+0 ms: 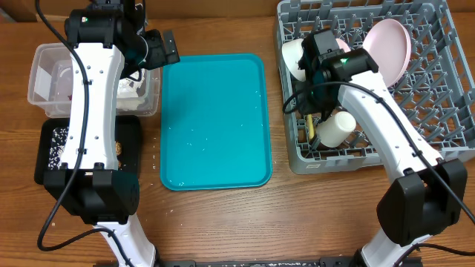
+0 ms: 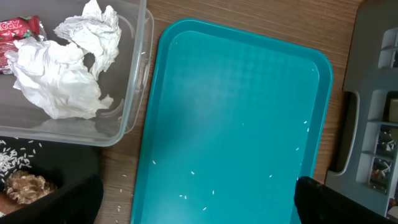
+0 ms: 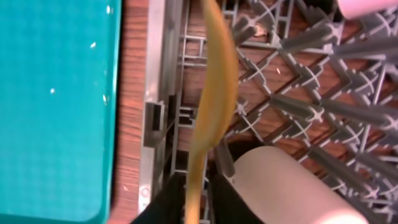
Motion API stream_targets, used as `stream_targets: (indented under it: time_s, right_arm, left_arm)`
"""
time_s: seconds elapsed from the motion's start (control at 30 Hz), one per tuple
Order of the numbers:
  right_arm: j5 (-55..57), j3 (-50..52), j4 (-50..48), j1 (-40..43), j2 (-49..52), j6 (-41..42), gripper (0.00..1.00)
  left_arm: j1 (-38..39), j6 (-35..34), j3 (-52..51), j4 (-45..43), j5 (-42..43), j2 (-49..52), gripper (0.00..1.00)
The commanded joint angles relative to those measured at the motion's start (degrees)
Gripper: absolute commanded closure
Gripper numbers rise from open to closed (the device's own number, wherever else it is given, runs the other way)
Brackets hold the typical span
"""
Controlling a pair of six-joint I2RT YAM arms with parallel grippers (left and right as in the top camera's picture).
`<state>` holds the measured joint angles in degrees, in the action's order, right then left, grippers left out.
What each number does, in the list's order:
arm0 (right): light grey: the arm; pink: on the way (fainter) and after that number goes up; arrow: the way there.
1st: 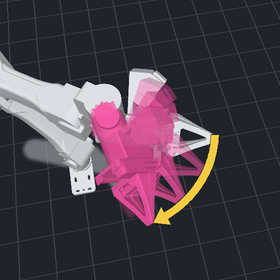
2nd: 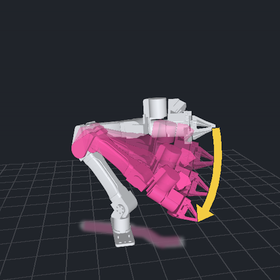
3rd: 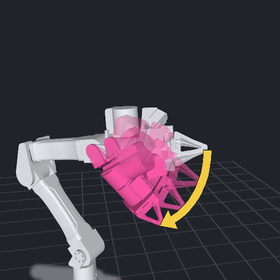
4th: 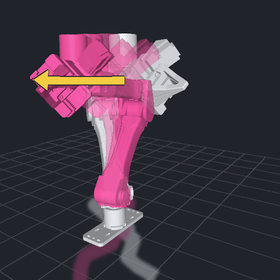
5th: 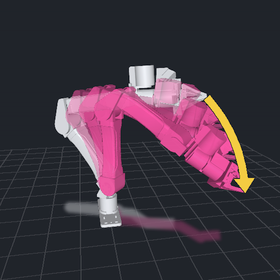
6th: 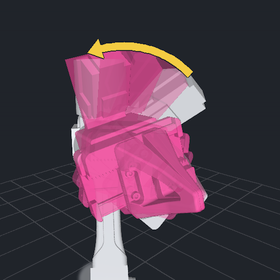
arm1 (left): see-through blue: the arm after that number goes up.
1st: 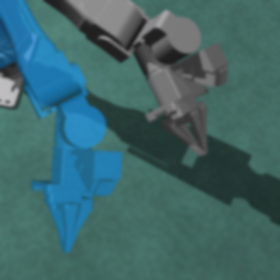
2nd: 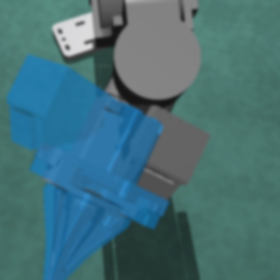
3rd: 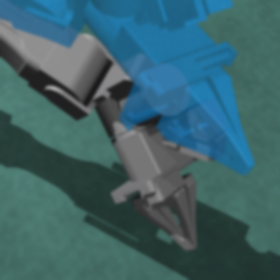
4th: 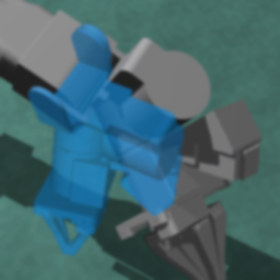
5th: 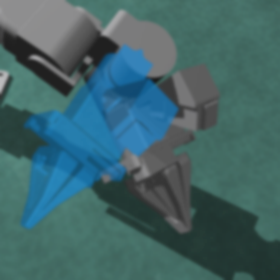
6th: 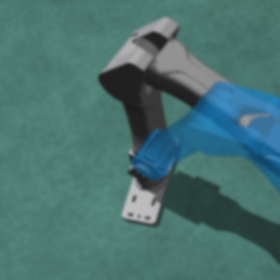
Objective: Sort waste into correct bins and load items into the dishwasher
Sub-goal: 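Place the yellow spoon into the dish rack with the right gripper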
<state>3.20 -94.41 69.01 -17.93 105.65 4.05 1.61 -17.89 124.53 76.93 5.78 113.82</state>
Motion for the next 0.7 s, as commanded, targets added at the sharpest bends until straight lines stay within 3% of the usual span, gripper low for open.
stream_targets:
  time_s: [0.0, 0.2, 0.33, 0.4, 0.47, 0.67]
  right_arm:
    - [0.61, 0.17, -0.5, 0.46, 0.07, -0.66, 0.62]
    - [0.59, -1.33, -0.15, 0.44, -0.17, 0.48, 0.6]
    - [-3.28, -7.13, 4.55, 0.44, -1.09, 0.81, 0.53]
    - [-4.92, -11.89, 8.48, 0.44, -1.86, 0.83, 0.39]
    - [-5.03, -17.79, 13.27, 0.44, -2.86, 0.85, 0.0]
    - [-5.11, -36.06, 28.04, 0.44, -6.58, 2.19, 0.0]
  left_arm:
    - [-0.09, -0.35, 0.35, -0.11, 0.0, -0.2, 0.0]
    - [-0.09, -0.35, 0.35, -0.09, -0.02, -0.2, 0.0]
    - [-0.09, -0.35, 0.35, -0.11, -0.02, -0.2, 0.0]
    - [-0.09, -0.37, 0.35, -0.11, -0.02, -0.2, 0.0]
    - [-0.09, -0.35, 0.35, -0.09, -0.02, -0.2, 0.0]
    - [-0.09, -0.35, 0.35, -0.11, -0.02, -0.2, 0.0]
